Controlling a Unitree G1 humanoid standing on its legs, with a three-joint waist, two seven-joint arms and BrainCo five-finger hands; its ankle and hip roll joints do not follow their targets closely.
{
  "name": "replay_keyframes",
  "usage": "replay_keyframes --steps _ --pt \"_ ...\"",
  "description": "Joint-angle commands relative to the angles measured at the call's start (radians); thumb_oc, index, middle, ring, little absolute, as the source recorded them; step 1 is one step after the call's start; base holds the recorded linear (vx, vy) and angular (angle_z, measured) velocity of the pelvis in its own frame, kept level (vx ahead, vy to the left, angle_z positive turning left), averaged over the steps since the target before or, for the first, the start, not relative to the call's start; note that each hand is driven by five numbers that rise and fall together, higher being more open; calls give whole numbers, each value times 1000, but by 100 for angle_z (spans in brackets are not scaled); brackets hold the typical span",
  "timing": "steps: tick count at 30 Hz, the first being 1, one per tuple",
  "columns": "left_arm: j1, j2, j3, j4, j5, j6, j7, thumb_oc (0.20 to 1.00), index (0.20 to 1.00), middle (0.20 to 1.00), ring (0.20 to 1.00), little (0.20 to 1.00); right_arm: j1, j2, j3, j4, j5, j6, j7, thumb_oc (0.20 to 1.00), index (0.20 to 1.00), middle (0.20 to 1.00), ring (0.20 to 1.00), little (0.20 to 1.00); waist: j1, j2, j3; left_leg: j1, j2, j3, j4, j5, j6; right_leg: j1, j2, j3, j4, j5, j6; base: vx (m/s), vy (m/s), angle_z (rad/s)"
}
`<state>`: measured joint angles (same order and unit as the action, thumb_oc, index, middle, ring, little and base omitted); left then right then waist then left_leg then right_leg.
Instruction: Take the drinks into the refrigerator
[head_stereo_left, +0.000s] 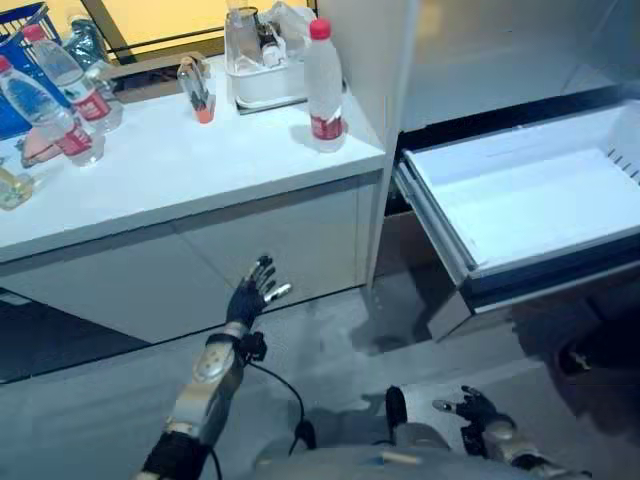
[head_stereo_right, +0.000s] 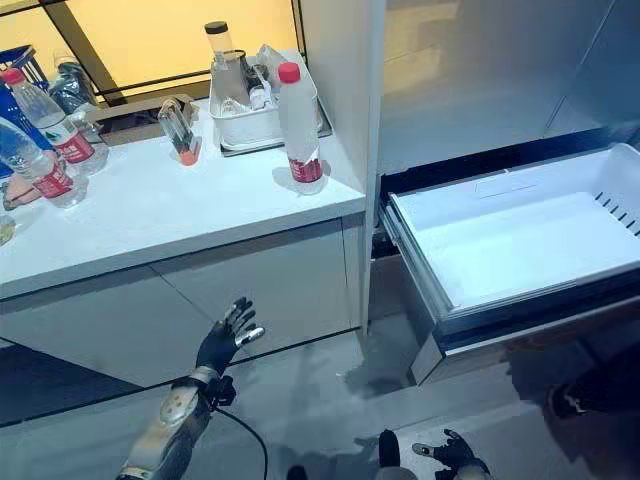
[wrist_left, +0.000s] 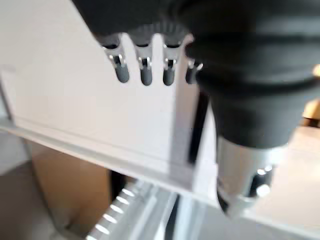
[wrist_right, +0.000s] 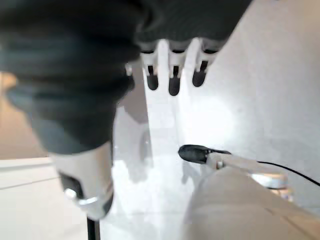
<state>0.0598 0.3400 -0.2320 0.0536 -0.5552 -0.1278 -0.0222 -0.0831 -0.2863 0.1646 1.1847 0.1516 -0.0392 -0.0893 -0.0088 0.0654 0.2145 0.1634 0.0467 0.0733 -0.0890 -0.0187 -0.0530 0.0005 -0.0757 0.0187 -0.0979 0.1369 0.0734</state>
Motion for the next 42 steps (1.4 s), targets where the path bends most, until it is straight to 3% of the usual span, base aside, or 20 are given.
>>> replay_keyframes --steps 1,11,26,27,32,42 --pt "-38 18 6 -97 -56 -55 -27 1000 1000 1000 1000 1000 -64 9 19 55 18 -11 8 1000 1000 1000 1000 1000 2 -34 -29 -96 -34 -114 35 -7 11 96 -2 -5 25 -168 43 442 -145 8" --pt "-145 1 8 -254 -95 -77 38 1000 1000 1000 1000 1000 -59 40 55 56 1 -4 -2 1000 1000 1000 1000 1000 -11 -37 -43 -73 -29 -110 25 -15 9 112 -3 -2 20 -170 41 0 0 0" --pt "-466 68 24 -213 -22 -131 179 1000 1000 1000 1000 1000 -43 50 101 55 -14 3 1 1000 1000 1000 1000 1000 -39 -32 -74 -36 -25 -98 14 -26 5 137 -3 1 14 -174 44 14 2 0" --pt "-546 100 15 -173 8 -128 205 1000 1000 1000 1000 1000 -41 46 108 56 -13 7 4 1000 1000 1000 1000 1000 -45 -30 -80 -30 -23 -94 12 -27 4 142 -5 3 13 -174 46 0 0 0" --pt "-629 123 1 -118 14 -124 222 1000 1000 1000 1000 1000 -38 41 116 58 -15 10 7 1000 1000 1000 1000 1000 -52 -26 -85 -27 -24 -91 10 -26 3 143 -4 4 12 -173 48 7 1 0" --pt "-919 179 -97 234 -8 -81 277 1000 1000 1000 1000 1000 -25 35 150 62 -19 21 10 1000 1000 1000 1000 1000 -79 -6 -95 -24 -22 -81 7 -21 1 140 -7 8 11 -167 61 0 0 0"
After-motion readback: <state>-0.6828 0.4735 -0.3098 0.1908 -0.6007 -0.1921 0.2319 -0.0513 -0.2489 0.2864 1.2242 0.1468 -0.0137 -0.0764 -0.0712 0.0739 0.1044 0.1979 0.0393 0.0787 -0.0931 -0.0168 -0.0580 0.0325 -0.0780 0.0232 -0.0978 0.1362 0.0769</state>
